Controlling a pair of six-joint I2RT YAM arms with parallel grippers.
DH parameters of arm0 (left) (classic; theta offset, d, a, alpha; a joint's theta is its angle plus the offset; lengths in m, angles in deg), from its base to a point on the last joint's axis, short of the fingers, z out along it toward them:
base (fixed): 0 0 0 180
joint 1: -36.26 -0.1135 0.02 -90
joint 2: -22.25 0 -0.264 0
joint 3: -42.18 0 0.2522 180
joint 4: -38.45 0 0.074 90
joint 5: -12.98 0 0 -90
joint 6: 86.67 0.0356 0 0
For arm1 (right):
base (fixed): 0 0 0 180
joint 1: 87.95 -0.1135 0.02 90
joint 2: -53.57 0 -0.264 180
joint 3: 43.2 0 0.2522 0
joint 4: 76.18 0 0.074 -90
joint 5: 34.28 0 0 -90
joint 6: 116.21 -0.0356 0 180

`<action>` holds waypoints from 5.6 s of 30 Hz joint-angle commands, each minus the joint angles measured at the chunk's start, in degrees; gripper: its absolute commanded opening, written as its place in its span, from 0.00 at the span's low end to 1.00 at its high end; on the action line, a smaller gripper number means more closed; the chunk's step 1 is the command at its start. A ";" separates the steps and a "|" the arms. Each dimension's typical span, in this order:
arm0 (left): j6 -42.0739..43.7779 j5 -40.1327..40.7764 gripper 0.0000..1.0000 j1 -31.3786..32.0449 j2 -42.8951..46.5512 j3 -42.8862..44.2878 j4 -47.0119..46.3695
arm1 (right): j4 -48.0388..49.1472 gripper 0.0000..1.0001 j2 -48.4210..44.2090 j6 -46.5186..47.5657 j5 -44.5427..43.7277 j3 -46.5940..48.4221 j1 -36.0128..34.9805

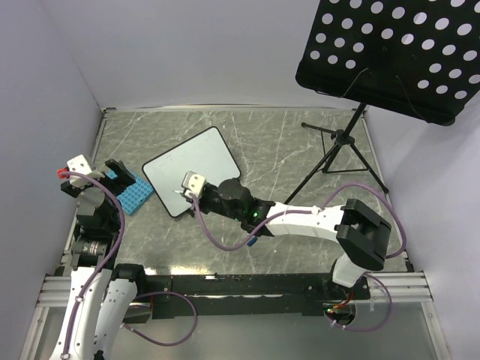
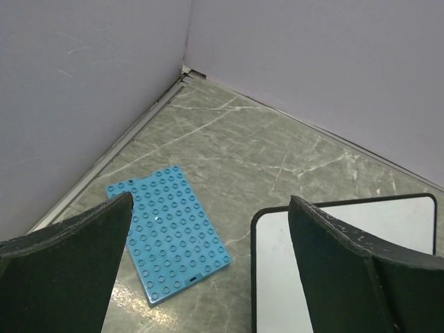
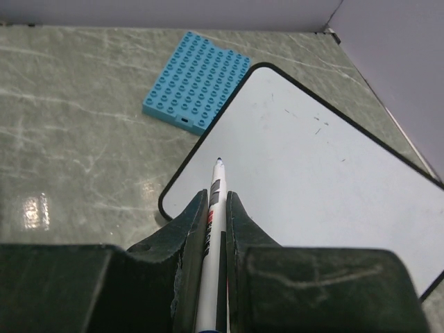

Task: Write a sentence on the whiteboard
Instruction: Pick up the whiteboard from the whiteboard stand.

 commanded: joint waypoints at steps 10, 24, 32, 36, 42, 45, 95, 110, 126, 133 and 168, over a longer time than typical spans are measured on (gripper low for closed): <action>0.45 -2.31 0.97 -1.68 -0.44 -0.29 -2.59 | 10.84 0.00 0.00 -7.16 -6.88 -6.02 -5.62; 0.27 -2.75 0.97 -2.03 -1.32 -0.12 -2.50 | 7.24 0.00 -0.53 -5.93 -4.07 -4.27 -2.38; 0.01 -3.28 0.97 -2.65 -1.41 -0.12 -2.33 | -8.13 0.00 -2.28 -5.57 2.24 4.43 4.48; -0.52 -3.54 0.97 -2.74 -1.15 0.06 -2.06 | -17.80 0.00 -5.09 -6.98 7.18 8.56 6.15; -3.86 -12.47 0.97 -2.74 0.78 1.90 -1.28 | -34.48 0.00 -10.46 -8.29 17.36 15.14 9.05; -5.35 -23.35 0.97 -2.74 1.92 4.01 -0.22 | -44.34 0.00 -11.60 -9.88 23.70 20.51 12.04; -20.47 -46.62 0.98 26.00 -9.67 -8.47 -19.65 | -48.40 0.00 -9.14 -14.80 64.06 8.66 32.34; -21.01 -45.80 0.97 -3.40 -10.81 -4.08 -5.06 | -46.29 0.00 -12.39 -11.82 57.20 5.23 32.96; -17.40 -43.08 0.97 -5.99 -2.48 -7.93 -3.98 | -49.28 0.00 -16.08 -4.70 57.20 3.90 32.96; -22.75 -38.35 0.97 -6.08 5.01 -11.37 -4.00 | -49.98 0.00 -16.44 -3.38 56.41 4.26 32.96; -21.88 -62.16 0.97 -27.35 -10.99 -11.01 -5.84 | -50.86 0.00 -16.88 -1.62 58.87 4.44 32.96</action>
